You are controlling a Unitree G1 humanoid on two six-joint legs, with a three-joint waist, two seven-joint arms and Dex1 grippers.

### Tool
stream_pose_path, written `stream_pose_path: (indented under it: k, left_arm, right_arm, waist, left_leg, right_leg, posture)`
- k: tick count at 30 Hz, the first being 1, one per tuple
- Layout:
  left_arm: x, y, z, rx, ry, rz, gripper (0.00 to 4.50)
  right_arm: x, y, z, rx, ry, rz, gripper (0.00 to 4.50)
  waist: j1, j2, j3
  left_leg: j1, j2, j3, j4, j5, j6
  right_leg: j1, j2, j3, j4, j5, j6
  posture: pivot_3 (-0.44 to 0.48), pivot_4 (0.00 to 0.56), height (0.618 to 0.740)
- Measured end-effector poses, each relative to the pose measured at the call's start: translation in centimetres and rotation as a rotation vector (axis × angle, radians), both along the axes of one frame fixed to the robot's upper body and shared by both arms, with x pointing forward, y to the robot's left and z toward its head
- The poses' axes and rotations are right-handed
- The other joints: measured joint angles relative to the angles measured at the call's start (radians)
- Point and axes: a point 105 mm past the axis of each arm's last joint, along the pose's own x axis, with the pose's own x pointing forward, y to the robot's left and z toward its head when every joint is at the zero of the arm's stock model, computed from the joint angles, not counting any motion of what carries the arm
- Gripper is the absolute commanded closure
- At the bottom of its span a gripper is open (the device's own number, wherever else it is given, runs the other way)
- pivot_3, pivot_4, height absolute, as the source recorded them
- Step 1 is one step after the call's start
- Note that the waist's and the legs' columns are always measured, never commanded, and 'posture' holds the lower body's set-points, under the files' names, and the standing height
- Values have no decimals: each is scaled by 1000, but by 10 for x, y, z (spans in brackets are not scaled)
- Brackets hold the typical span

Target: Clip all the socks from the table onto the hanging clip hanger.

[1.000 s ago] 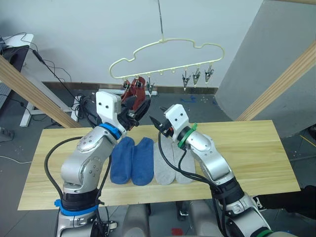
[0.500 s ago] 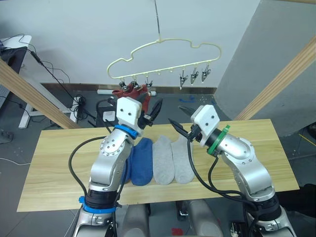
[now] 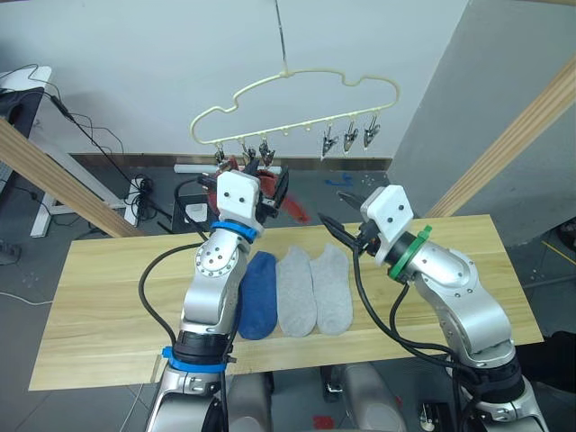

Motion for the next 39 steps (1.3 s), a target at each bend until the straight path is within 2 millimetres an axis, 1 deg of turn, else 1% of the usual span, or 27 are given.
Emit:
stream_pose_path:
  k: [6,13,18,23,27,30,35,37,38,39]
  left_arm:
    - [4,-5,6,-8,-20,-3,1471]
    - [9,-1,10,-13,-35,13,1471]
    - [12,-1,9,-16,-32,33,1471]
    - [15,1,17,-27,-49,54,1471]
    - [16,2,15,-19,-45,71,1471]
    - [18,2,14,-19,-44,81,2064]
    - [19,1,15,-14,-48,88,3528]
    - [19,2,15,-11,-48,94,4030]
    - [19,2,15,-11,-48,96,4181]
    - [19,2,15,-9,-48,98,4205]
  right_arm:
    - [1,-1,2,1,-8,-6,1923]
    - [1,-1,3,6,-6,-4,1923]
    - [-1,1,4,37,8,25,1923]
    - [-5,6,5,67,24,74,1923]
    - [-9,8,8,84,25,103,1923]
    - [-10,9,9,87,26,112,1878]
    - [-11,9,9,94,32,124,1878]
    - [-11,9,9,94,34,125,1878]
    - [-12,9,9,95,35,127,1878]
    - [-12,9,8,95,36,128,1878]
  waist:
    - [-1,0,0]
    - [-1,0,0]
    - [-1,0,0]
    - [-1,0,0]
    - [-1,0,0]
    - [-1,0,0]
    - [-2,0,0]
    - [-1,0,0]
    - [-2,0,0]
    - [-2,0,0]
  left_leg:
    - [0,0,0,0,0,0]
    - [0,0,0,0,0,0]
    - [0,0,0,0,0,0]
    - [0,0,0,0,0,0]
    - [0,0,0,0,0,0]
    - [0,0,0,0,0,0]
    - [0,0,0,0,0,0]
    - [0,0,0,0,0,0]
    - [0,0,0,0,0,0]
    - [0,0,0,0,0,0]
  right_leg:
    - [0,0,0,0,0,0]
    - [0,0,0,0,0,0]
    - [0,0,0,0,0,0]
    - [0,0,0,0,0,0]
    - [0,0,0,0,0,0]
    - [0,0,0,0,0,0]
    - [0,0,0,0,0,0]
    - [0,0,0,0,0,0]
    - [0,0,0,0,0,0]
    - [0,0,0,0,0,0]
  posture:
    - [-184,315,740]
    - [-189,317,740]
    - [-190,317,740]
    - [-191,319,740]
    - [-190,320,740]
    - [-191,321,740]
    - [-193,322,740]
    - [-193,322,740]
    - [-192,322,740]
    - [-192,322,740]
